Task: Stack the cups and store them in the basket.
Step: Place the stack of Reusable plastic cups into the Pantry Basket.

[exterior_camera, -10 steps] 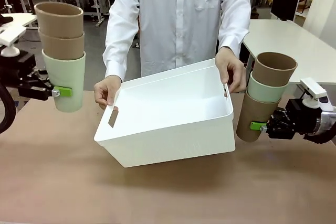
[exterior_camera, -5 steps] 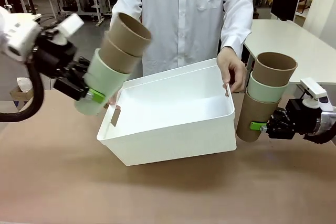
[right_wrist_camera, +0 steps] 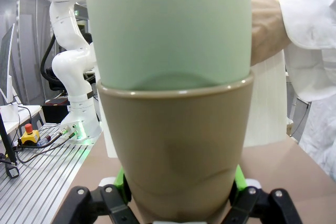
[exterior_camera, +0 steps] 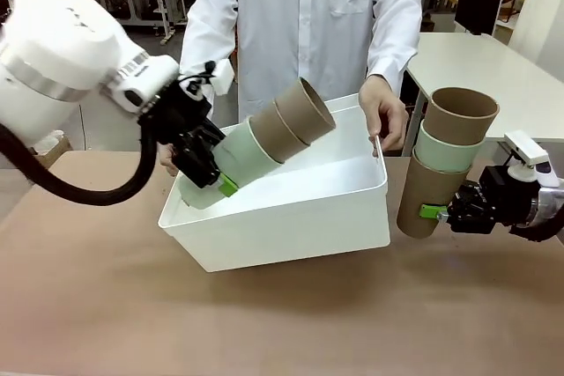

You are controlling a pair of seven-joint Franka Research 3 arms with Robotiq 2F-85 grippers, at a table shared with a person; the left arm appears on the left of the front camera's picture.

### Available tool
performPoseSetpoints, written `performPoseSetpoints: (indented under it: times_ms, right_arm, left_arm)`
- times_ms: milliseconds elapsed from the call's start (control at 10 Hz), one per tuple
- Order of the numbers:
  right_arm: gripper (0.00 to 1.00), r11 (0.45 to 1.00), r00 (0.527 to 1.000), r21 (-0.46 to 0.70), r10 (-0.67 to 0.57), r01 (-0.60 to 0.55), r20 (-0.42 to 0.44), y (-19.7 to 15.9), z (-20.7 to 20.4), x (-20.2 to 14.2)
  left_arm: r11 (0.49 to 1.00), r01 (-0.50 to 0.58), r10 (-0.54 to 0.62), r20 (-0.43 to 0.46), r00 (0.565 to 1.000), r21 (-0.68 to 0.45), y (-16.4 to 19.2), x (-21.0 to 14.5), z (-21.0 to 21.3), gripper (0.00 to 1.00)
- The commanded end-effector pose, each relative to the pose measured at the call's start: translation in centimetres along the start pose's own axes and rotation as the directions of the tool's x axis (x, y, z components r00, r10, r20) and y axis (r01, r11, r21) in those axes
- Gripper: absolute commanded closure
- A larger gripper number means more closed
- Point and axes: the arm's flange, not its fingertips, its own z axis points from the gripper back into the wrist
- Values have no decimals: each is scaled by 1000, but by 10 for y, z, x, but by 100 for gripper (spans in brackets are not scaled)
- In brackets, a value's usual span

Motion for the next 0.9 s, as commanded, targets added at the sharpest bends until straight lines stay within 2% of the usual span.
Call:
performPoseSetpoints:
  times_ms: [0,600,800]
  right_arm:
    - [15,1000,1000,-1,12,-12,2,0,0,5]
    - [15,1000,1000,-1,12,-12,2,0,0,5]
    - [15,1000,1000,-1,12,-12,2,0,0,5]
  left_arm:
    - [1000,-29,29,-51,998,3,19,12,-9,15]
    - [998,-60,64,-218,974,27,35,8,-75,15]
    - [998,-57,64,-229,971,35,33,6,-85,15]
